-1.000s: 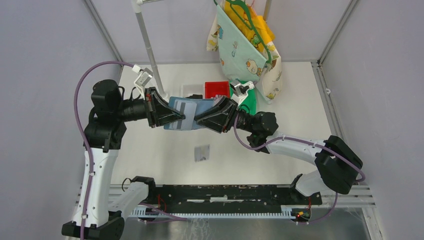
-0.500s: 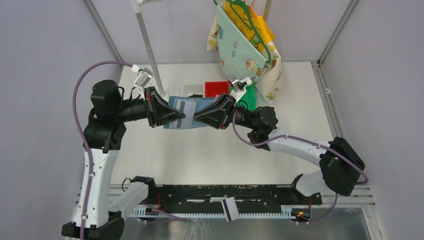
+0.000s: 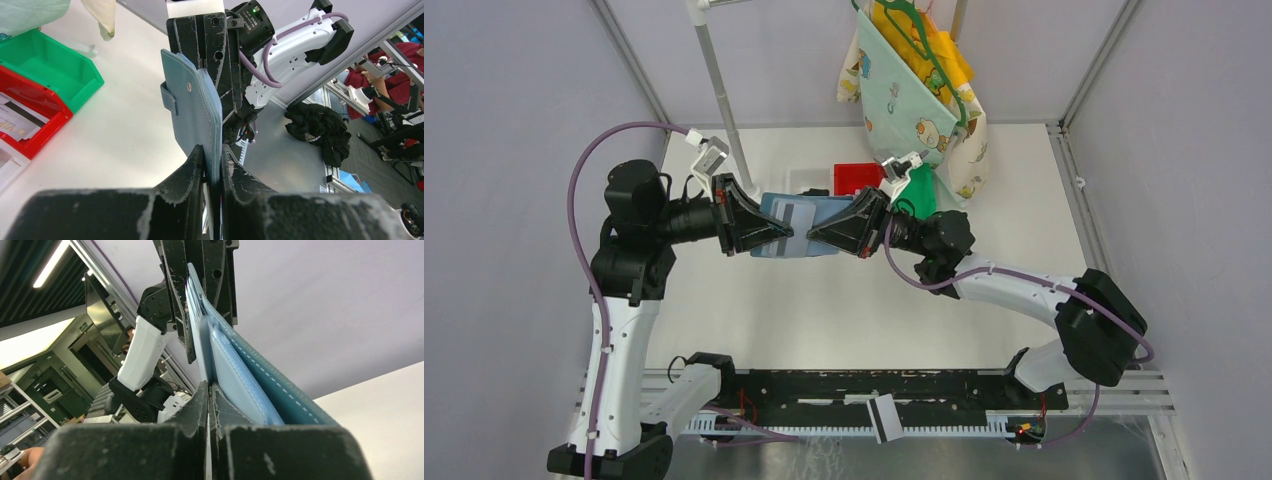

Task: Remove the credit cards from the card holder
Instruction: Remove the credit card from the card holder.

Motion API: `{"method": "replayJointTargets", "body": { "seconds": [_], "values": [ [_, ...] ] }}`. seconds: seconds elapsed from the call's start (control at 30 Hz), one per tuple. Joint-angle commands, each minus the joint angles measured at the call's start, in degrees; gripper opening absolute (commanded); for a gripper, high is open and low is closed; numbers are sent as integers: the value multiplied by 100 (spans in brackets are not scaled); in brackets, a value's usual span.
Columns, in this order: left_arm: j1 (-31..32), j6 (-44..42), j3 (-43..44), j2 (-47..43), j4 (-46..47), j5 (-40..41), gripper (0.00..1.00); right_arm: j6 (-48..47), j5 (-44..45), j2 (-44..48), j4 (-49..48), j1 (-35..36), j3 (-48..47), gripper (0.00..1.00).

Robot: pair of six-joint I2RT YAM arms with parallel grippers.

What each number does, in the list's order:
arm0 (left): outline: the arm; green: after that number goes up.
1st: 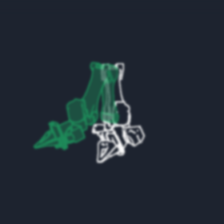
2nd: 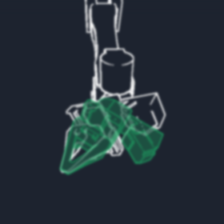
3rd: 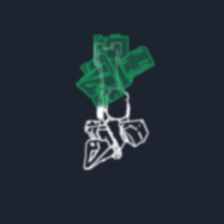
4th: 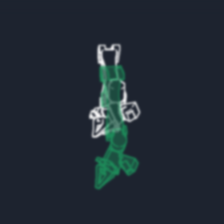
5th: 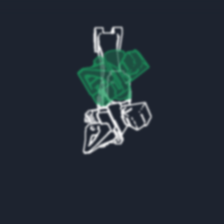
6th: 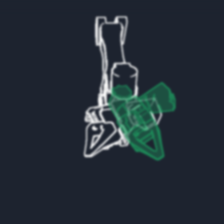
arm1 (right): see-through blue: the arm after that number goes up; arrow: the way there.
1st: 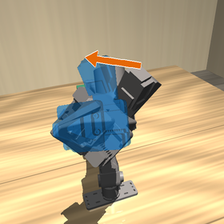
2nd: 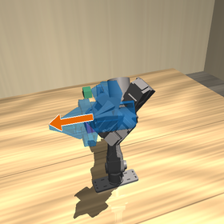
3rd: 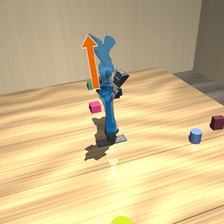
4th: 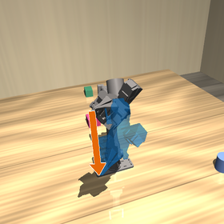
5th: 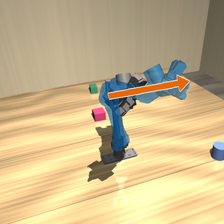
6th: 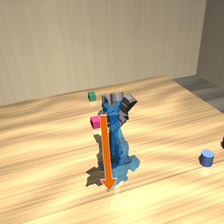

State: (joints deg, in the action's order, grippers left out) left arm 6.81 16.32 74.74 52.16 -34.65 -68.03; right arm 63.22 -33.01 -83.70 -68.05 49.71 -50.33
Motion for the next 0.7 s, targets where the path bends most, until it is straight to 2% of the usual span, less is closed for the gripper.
{"method": "replayJointTargets", "body": {
  "seconds": [0.0, 0.13, 0.23, 0.27, 0.3, 0.33, 0.4, 0.47, 0.5, 0.57, 0.67],
  "values": [
    [40, -305, 106, -47, -60, -316, 2, -150, -90, 70, 168, -1, -248, 0],
    [45, -734, 299, 44, -462, -297, 2, -780, -57, 678, 1127, -274, 28, 0],
    [40, -743, 309, 73, -484, -339, 2, -957, -36, 972, 1329, -424, 179, 1],
    [40, -742, 305, 67, -493, -342, 2, -943, -77, 995, 1351, -432, 174, 8],
    [35, -741, 304, 56, -491, -342, 2, -943, -164, 983, 1384, -436, 128, 23],
    [40, -745, 304, 45, -485, -343, 2, -951, -232, 974, 1445, -443, 93, 31],
    [45, -723, 313, 43, -482, -340, 2, -1046, -370, 1007, 1563, -528, 14, 36],
    [41, -697, 322, 35, -486, -370, 2, -1355, -464, 1156, 1910, -723, -146, 46],
    [41, -685, 322, 35, -481, -395, 2, -1739, -412, 1272, 2273, -792, -247, 53],
    [42, -695, 322, 18, -481, -436, 2, -2660, -241, 1450, 3127, -809, -582, 74],
    [47, -765, 286, 5, -486, -506, 2, -3429, -347, 1596, 3343, -806, -652, 93]
  ]
}}
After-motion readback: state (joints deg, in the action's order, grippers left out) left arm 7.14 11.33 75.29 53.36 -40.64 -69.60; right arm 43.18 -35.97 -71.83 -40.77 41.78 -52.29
